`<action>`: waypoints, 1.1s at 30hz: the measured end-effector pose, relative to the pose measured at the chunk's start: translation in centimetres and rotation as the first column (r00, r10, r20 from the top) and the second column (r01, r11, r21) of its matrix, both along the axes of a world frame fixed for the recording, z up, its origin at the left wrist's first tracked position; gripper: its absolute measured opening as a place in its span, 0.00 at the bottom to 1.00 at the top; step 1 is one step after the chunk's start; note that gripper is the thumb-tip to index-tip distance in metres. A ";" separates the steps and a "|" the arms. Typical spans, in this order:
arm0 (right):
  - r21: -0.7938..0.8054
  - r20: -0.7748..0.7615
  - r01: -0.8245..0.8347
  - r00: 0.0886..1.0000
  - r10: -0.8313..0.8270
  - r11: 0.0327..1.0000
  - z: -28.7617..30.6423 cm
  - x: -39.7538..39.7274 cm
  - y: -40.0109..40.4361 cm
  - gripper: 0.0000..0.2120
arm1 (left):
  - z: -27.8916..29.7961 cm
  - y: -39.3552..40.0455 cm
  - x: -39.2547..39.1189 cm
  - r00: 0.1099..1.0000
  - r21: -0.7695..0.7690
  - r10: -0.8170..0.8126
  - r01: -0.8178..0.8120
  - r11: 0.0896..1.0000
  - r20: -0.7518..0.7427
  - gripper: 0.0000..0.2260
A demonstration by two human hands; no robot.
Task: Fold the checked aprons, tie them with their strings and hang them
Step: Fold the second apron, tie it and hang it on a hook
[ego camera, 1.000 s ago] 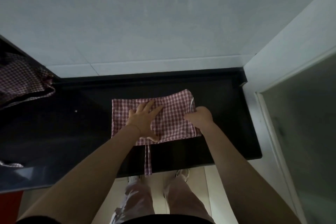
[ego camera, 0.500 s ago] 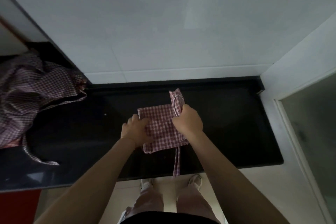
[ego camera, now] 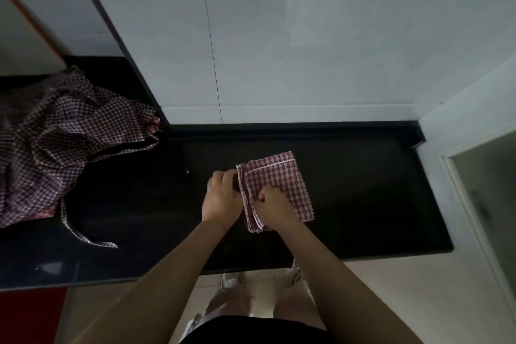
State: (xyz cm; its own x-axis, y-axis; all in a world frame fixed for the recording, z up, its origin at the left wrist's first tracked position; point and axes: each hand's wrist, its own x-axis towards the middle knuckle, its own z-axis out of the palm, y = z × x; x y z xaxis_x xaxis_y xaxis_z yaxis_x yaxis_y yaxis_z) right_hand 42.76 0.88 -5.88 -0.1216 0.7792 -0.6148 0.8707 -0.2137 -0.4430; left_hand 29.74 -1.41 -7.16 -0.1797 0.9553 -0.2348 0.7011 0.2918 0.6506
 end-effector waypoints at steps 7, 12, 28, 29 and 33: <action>0.162 0.052 -0.119 0.992 0.112 0.980 2.3 2.9 1.2 0.10 | 0.2 3.8 3.2 0.734 -0.207 -0.637 0.602 0.771 -0.238 0.32; 0.434 0.248 -0.308 0.944 0.216 0.847 0.4 5.8 2.0 0.26 | -2.3 3.2 2.5 0.679 -0.244 -0.672 0.626 0.740 -0.296 0.44; 0.229 0.295 -0.408 0.894 0.336 0.884 -5.1 8.7 2.0 0.40 | -3.8 2.6 1.3 0.540 -0.261 -0.657 0.632 0.729 -0.526 0.50; 0.233 0.256 -0.381 0.912 0.321 0.895 -4.6 8.4 2.3 0.42 | -3.4 2.8 1.8 0.516 -0.251 -0.678 0.667 0.702 -0.524 0.49; 0.183 -0.012 0.156 0.988 -0.156 0.971 -2.6 7.1 2.7 0.49 | -2.9 3.4 3.4 0.609 -0.334 -0.713 0.631 0.701 -0.348 0.51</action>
State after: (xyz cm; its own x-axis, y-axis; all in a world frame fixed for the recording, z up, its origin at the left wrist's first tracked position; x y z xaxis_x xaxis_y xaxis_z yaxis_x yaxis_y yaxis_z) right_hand 49.90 3.56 -8.52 0.0119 0.8876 -0.4604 0.8342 -0.2626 -0.4849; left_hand 33.14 1.98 -10.09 0.3800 0.8013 -0.4621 0.9240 -0.3061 0.2291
